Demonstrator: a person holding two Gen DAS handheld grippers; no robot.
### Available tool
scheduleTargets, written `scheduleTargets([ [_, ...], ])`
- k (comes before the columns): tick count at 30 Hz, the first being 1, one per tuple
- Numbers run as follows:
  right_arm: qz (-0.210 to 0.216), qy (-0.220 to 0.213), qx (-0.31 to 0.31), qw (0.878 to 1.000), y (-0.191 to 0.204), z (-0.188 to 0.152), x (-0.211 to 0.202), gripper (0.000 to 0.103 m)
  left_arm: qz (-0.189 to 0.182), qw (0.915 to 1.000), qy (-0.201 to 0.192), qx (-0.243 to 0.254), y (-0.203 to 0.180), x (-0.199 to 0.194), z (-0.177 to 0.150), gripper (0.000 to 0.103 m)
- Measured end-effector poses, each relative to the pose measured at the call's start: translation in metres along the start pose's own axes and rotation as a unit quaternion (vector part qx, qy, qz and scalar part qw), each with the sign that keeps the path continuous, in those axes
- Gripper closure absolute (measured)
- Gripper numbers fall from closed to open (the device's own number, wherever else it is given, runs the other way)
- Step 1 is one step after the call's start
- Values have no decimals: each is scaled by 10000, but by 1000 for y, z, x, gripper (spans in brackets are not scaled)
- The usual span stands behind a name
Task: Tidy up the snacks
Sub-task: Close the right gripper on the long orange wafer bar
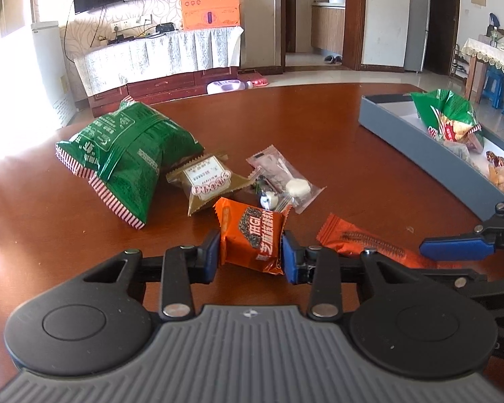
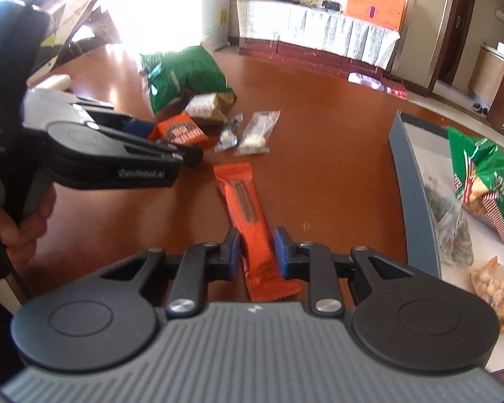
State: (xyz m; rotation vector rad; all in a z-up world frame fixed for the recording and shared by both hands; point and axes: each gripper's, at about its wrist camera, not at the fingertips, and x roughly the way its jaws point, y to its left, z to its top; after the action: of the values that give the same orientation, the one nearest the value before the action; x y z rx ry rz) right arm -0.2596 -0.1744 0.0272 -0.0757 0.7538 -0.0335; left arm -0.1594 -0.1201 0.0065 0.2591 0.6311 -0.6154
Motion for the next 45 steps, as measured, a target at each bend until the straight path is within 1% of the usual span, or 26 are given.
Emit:
scheduleTargets([
  [2,-2,-35,6,10000,0,-1,1,76,19,10000,41,-4,0,0,-2,60],
  [3,-9,-29,33,10000,0,-2,2,70,34,10000,68,-10,1,1,-3,60],
  [4,-21,-55,56,10000,0,-1,3,51,26,10000,69,-34,1,1,-4,59],
  [5,-43,-57,46,10000,1,-1,4,40,12,9999,80,-67,2,1,-4,59],
  [6,-57,-78,-13,10000,3,0,6,27,-4,9999,89,-101,3,2,-3,59],
  [7,-72,-104,-112,9999,6,1,8,26,-27,9999,96,-135,4,2,-4,59],
  [11,-104,-198,-386,9990,14,8,16,28,-56,9998,95,-188,6,2,-5,58],
  [12,-4,-162,-320,9994,13,10,17,37,-59,9998,96,-189,6,2,-4,58],
  [13,124,-108,-175,9997,9,12,18,59,-65,9997,99,-191,6,2,-4,58],
  [14,190,-75,-57,9998,6,14,18,68,-68,9997,102,-191,6,2,-4,58],
  [15,138,-66,-68,9999,6,14,16,79,-70,9997,107,-189,6,2,-4,58],
  [17,65,-65,-133,9999,6,13,13,78,-71,9997,117,-201,6,2,-3,58],
  [19,48,-113,-55,9999,2,11,7,79,-76,9997,122,-193,5,2,-3,58],
  [23,-1,-350,168,9992,-6,11,-6,79,-60,9999,64,-111,-2,0,0,58],
  [27,-75,-553,201,9982,-9,11,-13,79,-78,9999,-86,-42,-13,-5,6,58],
  [30,-100,-635,227,9977,-12,12,-16,79,-85,9999,-107,44,-21,-5,8,58],
  [34,-63,-452,240,9987,-17,11,-10,79,-43,9999,-45,139,-28,-4,8,58],
  [37,179,-135,322,9992,-19,7,-1,77,-18,10000,-30,90,-24,-4,9,58],
  [38,243,-62,310,9992,-18,6,1,75,16,10000,-25,81,-22,-4,8,58],
  [39,258,-78,243,9993,-16,6,1,67,33,10000,-11,56,-20,-4,8,58],
  [40,201,-117,153,9996,-14,6,1,62,35,10000,9,18,-18,-3,7,58],
  [41,65,-170,67,9998,-12,6,2,62,33,10000,21,-12,-17,-3,7,58],
  [42,17,-206,44,9998,-12,7,2,62,35,10000,17,-32,-15,-3,7,58],
  [43,84,-191,99,9997,-13,7,4,62,23,10000,16,-41,-15,-3,7,58],
  [45,124,19,161,9998,-16,7,13,61,-13,10000,5,-28,-15,-4,7,58],
])
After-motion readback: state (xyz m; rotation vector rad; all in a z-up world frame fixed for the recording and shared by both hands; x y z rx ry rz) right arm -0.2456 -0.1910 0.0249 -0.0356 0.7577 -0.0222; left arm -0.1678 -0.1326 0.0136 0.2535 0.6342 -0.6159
